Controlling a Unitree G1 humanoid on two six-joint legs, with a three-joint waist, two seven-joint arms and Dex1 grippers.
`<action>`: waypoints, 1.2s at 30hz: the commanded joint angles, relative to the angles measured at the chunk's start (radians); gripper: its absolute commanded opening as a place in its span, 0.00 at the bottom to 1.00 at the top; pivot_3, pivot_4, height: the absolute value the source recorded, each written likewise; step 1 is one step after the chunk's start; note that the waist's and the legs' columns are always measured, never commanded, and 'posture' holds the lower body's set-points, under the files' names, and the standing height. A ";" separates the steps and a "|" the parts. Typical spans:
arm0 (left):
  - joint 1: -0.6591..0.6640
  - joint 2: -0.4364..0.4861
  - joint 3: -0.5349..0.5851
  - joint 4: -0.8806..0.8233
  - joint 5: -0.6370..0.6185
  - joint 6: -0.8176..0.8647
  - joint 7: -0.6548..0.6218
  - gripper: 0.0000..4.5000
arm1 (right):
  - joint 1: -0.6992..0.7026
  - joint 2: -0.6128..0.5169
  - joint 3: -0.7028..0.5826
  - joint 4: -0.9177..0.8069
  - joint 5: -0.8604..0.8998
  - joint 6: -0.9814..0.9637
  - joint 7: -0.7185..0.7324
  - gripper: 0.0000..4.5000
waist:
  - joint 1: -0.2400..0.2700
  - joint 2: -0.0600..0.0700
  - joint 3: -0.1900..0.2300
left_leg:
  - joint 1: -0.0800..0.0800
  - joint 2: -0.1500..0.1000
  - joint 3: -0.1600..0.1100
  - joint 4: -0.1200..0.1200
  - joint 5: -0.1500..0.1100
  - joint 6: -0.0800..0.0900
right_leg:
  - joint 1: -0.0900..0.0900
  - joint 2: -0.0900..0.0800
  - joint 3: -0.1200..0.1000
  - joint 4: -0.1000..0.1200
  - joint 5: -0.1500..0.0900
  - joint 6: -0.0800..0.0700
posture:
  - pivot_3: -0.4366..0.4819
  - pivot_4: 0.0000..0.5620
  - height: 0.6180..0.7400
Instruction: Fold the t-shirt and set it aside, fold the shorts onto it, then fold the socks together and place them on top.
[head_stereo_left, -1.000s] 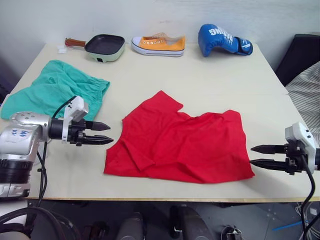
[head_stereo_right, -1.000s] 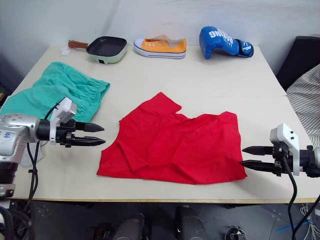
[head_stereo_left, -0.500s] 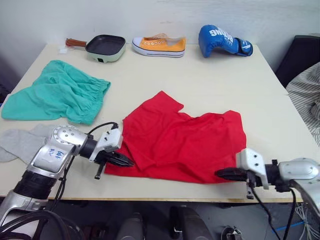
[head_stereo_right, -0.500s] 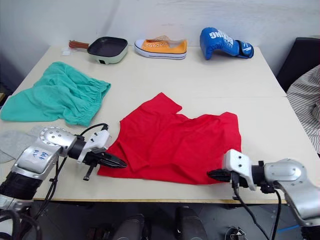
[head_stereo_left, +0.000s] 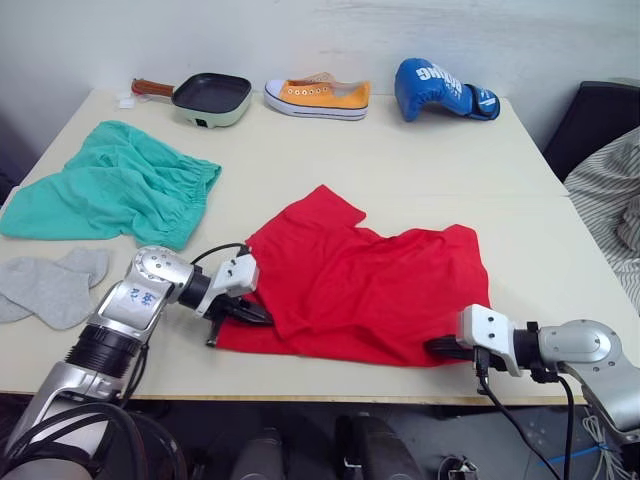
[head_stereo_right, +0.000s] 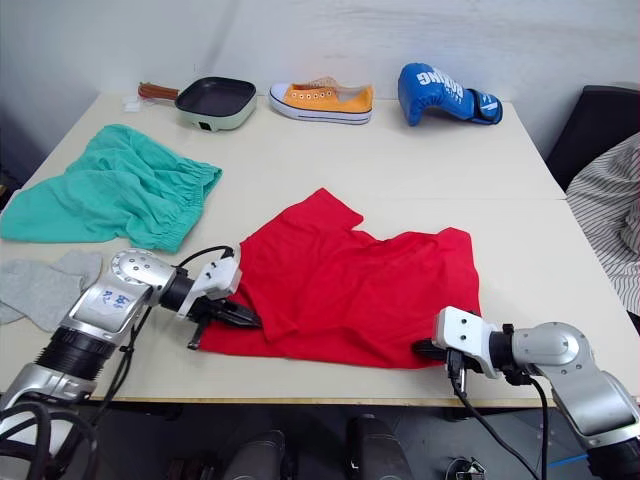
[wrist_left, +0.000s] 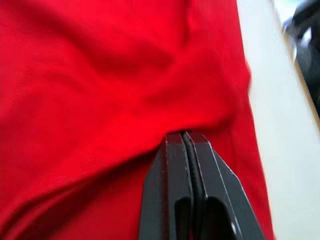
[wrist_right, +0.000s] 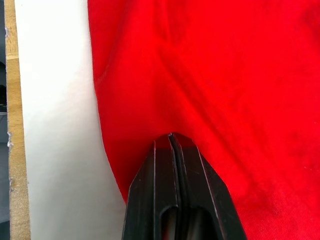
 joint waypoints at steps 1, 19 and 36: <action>-0.086 -0.027 0.077 0.191 0.032 -0.032 0.138 0.01 | 0.032 0.004 0.026 0.028 -0.032 0.012 -0.012 0.00 | 0.000 0.000 0.000 | 0.000 0.000 0.000 0.000 0.000 0.000 | 0.000 0.000 0.000 0.000 0.000 0.000 | 0.48 0.27 1.00; 0.104 0.068 -0.009 -0.212 0.030 0.003 0.031 0.01 | 0.088 0.027 -0.141 -0.098 0.131 0.081 -0.070 0.00 | 0.007 0.005 -0.001 | -0.001 -0.002 0.000 0.000 0.000 -0.002 | 0.000 -0.004 0.000 -0.001 0.000 0.000 | 0.48 0.27 1.00; 0.445 0.306 0.112 -0.204 0.101 -0.086 0.180 0.01 | 0.313 -0.009 -0.357 -0.008 0.032 0.114 -0.162 0.00 | -0.013 0.019 -0.028 | 0.055 -0.002 0.001 -0.035 -0.009 -0.001 | 0.048 -0.005 0.001 -0.008 -0.020 -0.001 | 0.48 0.27 1.00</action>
